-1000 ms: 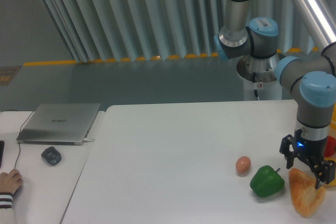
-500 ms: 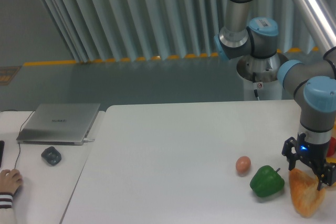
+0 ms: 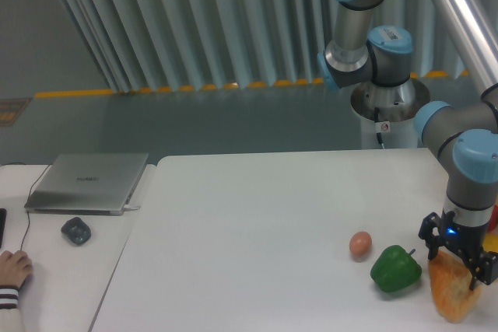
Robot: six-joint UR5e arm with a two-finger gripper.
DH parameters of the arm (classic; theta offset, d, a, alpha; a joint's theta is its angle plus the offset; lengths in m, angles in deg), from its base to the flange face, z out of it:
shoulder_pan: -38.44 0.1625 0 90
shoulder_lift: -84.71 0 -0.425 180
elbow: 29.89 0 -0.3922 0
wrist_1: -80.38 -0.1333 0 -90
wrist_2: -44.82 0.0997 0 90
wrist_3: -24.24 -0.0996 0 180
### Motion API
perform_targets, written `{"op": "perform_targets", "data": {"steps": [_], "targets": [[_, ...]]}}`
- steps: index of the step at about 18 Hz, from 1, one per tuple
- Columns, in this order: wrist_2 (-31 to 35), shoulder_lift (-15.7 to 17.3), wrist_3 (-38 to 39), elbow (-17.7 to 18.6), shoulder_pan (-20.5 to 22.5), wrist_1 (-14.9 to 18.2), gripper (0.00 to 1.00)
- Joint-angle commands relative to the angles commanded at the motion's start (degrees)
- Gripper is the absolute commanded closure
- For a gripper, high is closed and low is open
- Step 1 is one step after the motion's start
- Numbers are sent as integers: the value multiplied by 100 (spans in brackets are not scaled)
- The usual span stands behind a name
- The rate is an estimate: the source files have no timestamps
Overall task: Place the triangular bread in the basket
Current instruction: 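Close the gripper on the triangular bread slice, then lift the bread slice and carry it toward the yellow basket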
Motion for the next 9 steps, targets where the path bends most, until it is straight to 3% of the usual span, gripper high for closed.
{"op": "perform_targets", "data": {"steps": [3,5,6,9], "targets": [[273,-26,-299,26,-17,0,43],[273,-9,-317,61,-18,-9,85],[273,17,-317,62,-18,0,100],[273,114,-265,53,-35,26,100]]}}
